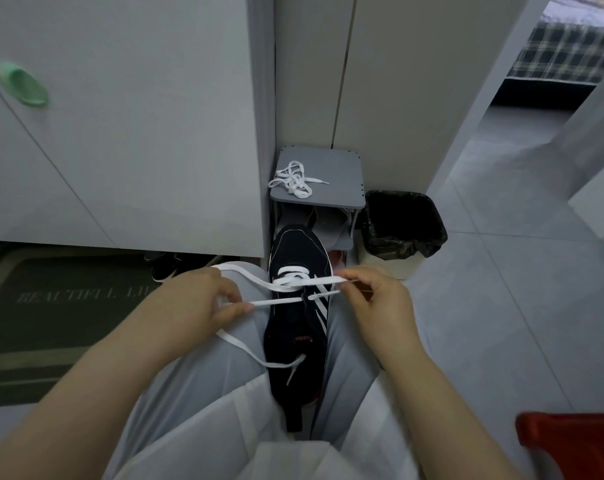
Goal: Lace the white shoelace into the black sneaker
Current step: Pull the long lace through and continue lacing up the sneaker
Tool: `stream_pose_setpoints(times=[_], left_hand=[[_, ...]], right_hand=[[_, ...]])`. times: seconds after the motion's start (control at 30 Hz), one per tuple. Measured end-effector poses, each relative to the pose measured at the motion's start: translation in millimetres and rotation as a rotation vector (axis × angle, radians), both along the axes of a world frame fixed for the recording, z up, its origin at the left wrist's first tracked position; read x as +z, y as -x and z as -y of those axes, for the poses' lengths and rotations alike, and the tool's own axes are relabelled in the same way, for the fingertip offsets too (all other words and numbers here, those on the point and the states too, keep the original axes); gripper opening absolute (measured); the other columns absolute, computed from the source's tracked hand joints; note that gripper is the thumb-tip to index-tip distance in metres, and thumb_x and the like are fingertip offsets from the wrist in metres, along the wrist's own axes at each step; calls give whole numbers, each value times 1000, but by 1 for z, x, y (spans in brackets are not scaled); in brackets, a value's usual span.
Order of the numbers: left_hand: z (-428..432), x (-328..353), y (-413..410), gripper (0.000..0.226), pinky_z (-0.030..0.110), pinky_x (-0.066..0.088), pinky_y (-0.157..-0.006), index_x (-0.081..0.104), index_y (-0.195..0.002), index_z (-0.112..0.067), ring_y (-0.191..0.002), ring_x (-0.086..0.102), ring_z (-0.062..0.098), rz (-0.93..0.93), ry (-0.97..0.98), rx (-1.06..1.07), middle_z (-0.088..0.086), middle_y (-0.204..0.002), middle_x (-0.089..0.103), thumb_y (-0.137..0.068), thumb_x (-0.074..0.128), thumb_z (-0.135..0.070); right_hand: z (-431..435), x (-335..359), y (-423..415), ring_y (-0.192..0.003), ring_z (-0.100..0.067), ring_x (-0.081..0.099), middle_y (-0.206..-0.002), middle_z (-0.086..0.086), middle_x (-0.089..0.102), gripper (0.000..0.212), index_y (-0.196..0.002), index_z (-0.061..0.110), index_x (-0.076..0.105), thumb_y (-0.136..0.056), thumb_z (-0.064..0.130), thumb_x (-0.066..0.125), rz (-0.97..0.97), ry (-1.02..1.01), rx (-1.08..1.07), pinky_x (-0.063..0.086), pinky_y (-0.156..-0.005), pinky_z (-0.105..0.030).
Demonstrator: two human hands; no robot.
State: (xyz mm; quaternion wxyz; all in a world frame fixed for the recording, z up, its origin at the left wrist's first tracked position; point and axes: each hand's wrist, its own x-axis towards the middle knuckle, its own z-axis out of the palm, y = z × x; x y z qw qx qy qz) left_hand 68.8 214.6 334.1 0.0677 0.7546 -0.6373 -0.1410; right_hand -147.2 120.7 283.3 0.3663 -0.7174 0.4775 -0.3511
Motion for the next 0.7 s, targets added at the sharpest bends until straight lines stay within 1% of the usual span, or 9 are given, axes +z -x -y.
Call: stream_pose_setpoints(times=[0.07,0.13,0.2,0.27,0.33,0.4,0.47,0.57,0.7], left_hand=[[3,-7,-1,24,15,29,-65,68,-88,-27,-86,41,10,-17,101,-5,-10,-85,43,-82,58,-49],[5,-11,0,25,10,29,-70,68,-77,-24,-87,41,13,-144,305,31,-10,-85,45,-79,63,-48],[5,-8,2,27,10,30,-77,63,-72,-29,-90,43,12,-289,456,55,-15,-89,49,-76,54,-54],[2,1,10,22,7,34,-79,57,-69,-29,-94,50,6,-484,536,86,-16,-94,58,-79,50,-48],[-2,10,20,23,5,40,-76,53,-74,-18,-88,59,1,-797,558,139,-12,-92,66,-86,55,-37],[-4,14,25,30,17,48,-77,48,-75,-7,-78,64,11,-1110,531,177,0,-75,67,-89,47,-33],[-5,15,24,33,27,52,-65,43,-69,-8,-60,57,16,-1265,491,179,2,-59,53,-93,43,-30],[-4,15,19,33,19,36,-45,37,-67,-7,-46,35,11,-1184,400,234,0,-52,39,-94,40,-24],[-7,9,12,33,19,32,-46,38,-67,-3,-44,30,4,-845,355,291,-5,-51,37,-96,38,-20]], right_hand=[[1,0,0,-86,0,61,-90,14,67,20,-96,22,72,-84,8,65,29,-39,1,45,-80,-10],[0,0,-1,-83,1,62,-89,12,69,21,-98,23,72,-83,8,67,59,-114,20,46,-79,-9],[-2,0,-2,-79,1,62,-85,11,69,24,-96,26,69,-81,7,68,92,-161,38,45,-75,-7],[-2,0,-4,-76,-1,63,-82,6,70,24,-90,30,66,-80,8,70,117,-189,46,44,-71,-6],[-3,0,-7,-71,0,62,-77,6,70,19,-83,30,65,-80,12,71,100,-195,67,44,-67,-7],[-4,0,-13,-67,2,57,-74,7,66,15,-79,28,65,-81,14,70,53,-183,106,43,-65,-8],[-6,-1,-17,-64,2,53,-73,9,62,16,-77,30,63,-80,17,71,4,-156,132,43,-63,-9],[-9,0,-19,-69,-5,55,-89,13,56,27,-90,36,54,-75,26,74,-55,-124,149,48,-66,-15],[-14,2,-20,-71,-1,46,-93,17,41,42,-102,39,42,-76,28,73,-188,4,233,42,-65,-13]])
